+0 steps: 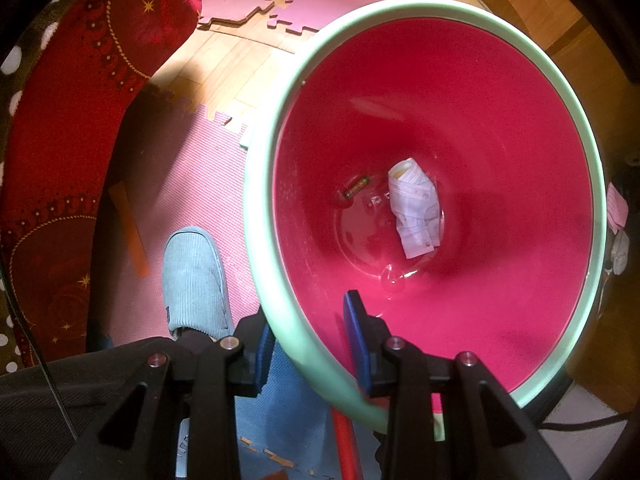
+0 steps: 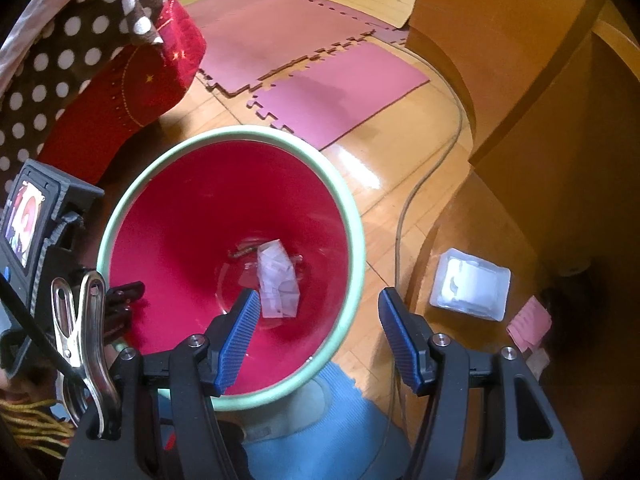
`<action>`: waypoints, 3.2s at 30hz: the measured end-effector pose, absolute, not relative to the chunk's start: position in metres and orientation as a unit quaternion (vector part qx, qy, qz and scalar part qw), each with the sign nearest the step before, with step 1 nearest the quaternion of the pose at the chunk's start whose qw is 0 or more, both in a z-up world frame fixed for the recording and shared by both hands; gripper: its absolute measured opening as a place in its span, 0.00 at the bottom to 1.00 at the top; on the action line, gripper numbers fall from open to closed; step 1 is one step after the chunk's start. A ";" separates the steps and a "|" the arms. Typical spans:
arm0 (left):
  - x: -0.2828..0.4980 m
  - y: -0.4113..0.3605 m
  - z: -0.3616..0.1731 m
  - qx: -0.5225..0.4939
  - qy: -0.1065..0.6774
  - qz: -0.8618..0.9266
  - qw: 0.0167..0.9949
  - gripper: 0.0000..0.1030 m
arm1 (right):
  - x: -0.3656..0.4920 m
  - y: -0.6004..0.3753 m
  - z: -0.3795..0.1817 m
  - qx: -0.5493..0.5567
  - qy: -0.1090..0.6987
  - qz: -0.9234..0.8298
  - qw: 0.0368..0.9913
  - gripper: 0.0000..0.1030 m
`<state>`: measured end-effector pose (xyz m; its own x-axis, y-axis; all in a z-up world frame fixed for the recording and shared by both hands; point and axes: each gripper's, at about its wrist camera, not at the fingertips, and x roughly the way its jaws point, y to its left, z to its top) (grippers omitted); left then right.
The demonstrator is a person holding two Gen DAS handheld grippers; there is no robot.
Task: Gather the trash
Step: 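Move the open right tool back toward the shelf trash, then lower the open right tool over the small clear plastic ring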
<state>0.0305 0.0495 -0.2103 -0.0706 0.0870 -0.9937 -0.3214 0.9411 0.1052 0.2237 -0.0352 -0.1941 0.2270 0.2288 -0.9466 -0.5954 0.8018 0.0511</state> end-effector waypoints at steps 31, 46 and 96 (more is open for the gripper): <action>0.031 0.053 -0.209 -0.082 0.716 0.152 0.677 0.33 | 0.234 -0.110 -0.224 -0.119 0.613 0.171 0.762 0.61; 0.031 0.053 -0.208 -0.081 0.716 0.153 0.677 0.33 | 0.238 -0.147 -0.248 -0.093 0.640 0.136 0.751 0.61; 0.032 0.055 -0.208 -0.076 0.715 0.157 0.677 0.33 | 0.276 -0.280 -0.334 0.106 0.678 -0.042 0.726 0.61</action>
